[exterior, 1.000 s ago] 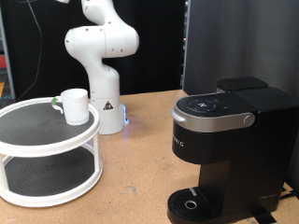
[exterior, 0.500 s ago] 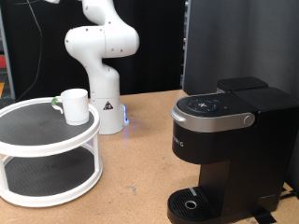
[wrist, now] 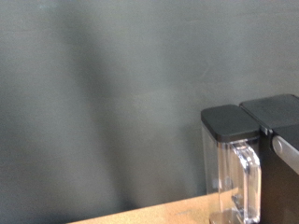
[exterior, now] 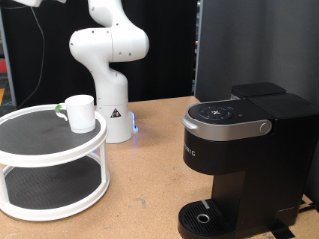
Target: Make a cup of coffee with the keurig machine
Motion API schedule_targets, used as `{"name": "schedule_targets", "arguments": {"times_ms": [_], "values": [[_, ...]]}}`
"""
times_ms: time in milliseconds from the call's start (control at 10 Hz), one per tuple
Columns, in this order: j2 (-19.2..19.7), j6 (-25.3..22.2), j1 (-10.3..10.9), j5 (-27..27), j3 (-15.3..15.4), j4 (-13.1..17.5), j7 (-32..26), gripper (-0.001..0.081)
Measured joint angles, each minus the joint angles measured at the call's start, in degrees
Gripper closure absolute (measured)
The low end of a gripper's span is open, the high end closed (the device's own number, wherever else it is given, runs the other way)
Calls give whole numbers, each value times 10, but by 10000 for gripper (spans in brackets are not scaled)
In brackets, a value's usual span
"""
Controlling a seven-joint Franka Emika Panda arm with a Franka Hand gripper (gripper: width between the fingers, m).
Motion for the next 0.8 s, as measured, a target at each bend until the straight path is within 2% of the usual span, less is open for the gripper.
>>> {"name": "schedule_targets", "arguments": {"times_ms": [500,800], "values": [[1,13,-4,-22,-3,-4,-11,799],[1,33,-4,-31,-18,-31,-43,799]]}}
